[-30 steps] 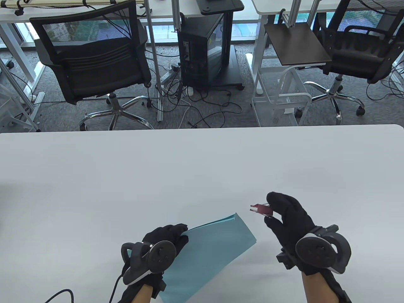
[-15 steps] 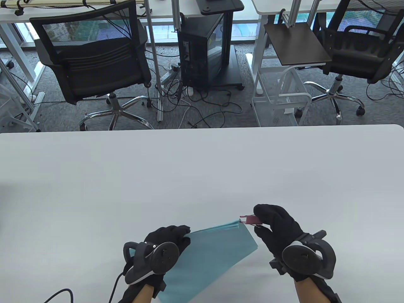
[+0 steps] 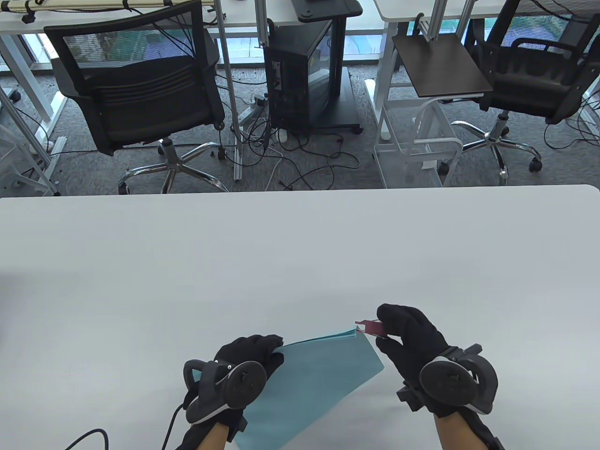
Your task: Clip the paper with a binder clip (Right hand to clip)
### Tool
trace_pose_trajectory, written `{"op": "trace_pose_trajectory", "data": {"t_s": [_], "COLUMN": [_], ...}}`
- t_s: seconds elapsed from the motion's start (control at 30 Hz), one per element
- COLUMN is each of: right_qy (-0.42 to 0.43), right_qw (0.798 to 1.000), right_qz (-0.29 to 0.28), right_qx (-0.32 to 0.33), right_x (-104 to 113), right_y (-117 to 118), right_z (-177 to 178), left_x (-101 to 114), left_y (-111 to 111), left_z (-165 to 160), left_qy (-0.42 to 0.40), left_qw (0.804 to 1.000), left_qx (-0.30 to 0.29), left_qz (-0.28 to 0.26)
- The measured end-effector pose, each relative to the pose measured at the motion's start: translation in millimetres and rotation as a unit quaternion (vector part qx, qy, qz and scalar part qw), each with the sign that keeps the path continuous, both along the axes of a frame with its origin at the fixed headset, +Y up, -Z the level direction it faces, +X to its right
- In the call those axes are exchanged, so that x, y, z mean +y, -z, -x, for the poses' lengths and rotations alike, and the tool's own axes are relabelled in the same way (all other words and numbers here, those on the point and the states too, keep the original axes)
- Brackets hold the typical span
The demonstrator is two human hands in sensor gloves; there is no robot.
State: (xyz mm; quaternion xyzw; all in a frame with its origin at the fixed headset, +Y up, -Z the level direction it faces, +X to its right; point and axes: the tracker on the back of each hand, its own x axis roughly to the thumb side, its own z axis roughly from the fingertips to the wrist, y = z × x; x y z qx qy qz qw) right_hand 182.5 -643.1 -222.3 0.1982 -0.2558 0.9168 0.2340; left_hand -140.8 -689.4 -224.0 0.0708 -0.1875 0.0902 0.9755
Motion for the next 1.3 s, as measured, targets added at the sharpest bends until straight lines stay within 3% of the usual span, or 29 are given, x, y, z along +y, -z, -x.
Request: {"op": "trace_pose_trajectory", "data": {"t_s": [0.43,0.57,0.77,0.87,1.1,1.2,1.3], "right_qy": [-0.008,-0.036,-0.097,-0.119,-0.144,-0.129,-0.12], "right_qw": [0.999,0.996,0.995,0.992,0.98,0.98,0.979], "right_qz": [0.006,0.057,0.011,0.006,0.07,0.097,0.116], "right_qx": [0.043,0.058,-0.004,-0.045,-0.119,-0.116,-0.117], "right_x": [8.6,8.7,-5.5,-10.8,-46.3,-57.6,-65.6], "right_y": [0.8,5.3,-4.1,-9.1,-7.0,-3.5,-0.7], "right_z": [20.4,25.6,28.3,20.4,-0.7,-6.6,-10.6], "left_x": [4.1,1.8,-11.9,-23.0,-58.0,-70.3,-80.4], "left_y": [-5.6,-3.5,12.5,22.5,36.7,39.0,42.3], "left_z": [-13.7,-13.4,1.1,18.2,65.8,78.7,86.5], "left_qy": [0.046,0.045,-0.105,-0.195,-0.388,-0.429,-0.464], "left_qw": [0.998,0.999,0.989,0.967,0.868,0.834,0.814], "left_qx": [-0.02,-0.026,-0.005,0.037,0.196,0.228,0.225], "left_qz": [-0.023,-0.01,0.101,0.159,0.242,0.26,0.268]}}
